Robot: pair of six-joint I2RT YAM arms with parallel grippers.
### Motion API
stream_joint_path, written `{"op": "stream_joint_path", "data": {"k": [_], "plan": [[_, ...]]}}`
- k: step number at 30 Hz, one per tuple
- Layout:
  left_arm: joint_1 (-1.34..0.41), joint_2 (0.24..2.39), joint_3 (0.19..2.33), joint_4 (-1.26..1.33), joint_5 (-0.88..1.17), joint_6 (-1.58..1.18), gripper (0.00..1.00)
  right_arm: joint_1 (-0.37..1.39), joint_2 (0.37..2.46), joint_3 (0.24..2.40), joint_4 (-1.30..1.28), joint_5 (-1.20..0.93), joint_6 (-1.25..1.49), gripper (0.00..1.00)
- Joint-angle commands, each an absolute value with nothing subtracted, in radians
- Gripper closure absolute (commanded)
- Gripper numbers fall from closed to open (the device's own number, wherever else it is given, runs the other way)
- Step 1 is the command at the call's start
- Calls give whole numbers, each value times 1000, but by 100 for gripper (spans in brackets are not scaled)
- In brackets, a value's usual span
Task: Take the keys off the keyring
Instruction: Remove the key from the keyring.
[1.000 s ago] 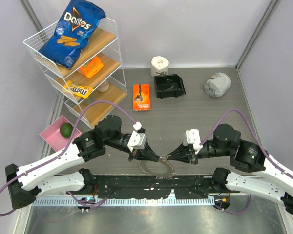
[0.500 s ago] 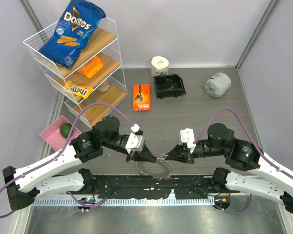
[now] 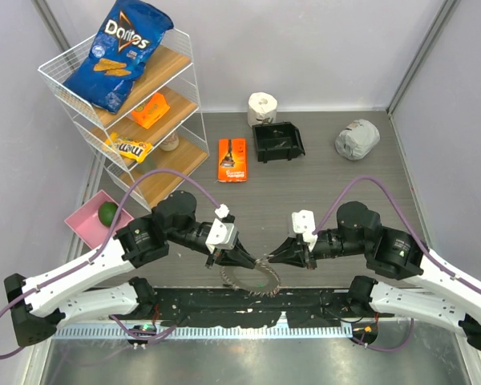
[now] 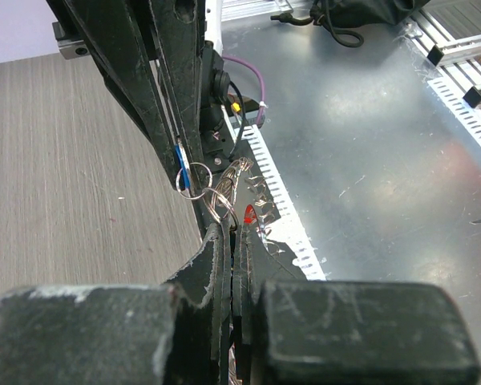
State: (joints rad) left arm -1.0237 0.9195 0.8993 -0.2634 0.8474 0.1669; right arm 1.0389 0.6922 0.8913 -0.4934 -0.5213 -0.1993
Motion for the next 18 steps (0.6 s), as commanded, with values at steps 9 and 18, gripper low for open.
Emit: {"op": "stream_joint_path", "data": {"k": [9,18], "plan": [[-1031,922,937,-261,845,172,100,1040,653,951,-442,-557,-176,95],[-1052,956,951,-307,801,196,100,1042,670,979,-416,-583,-175,95]]}}
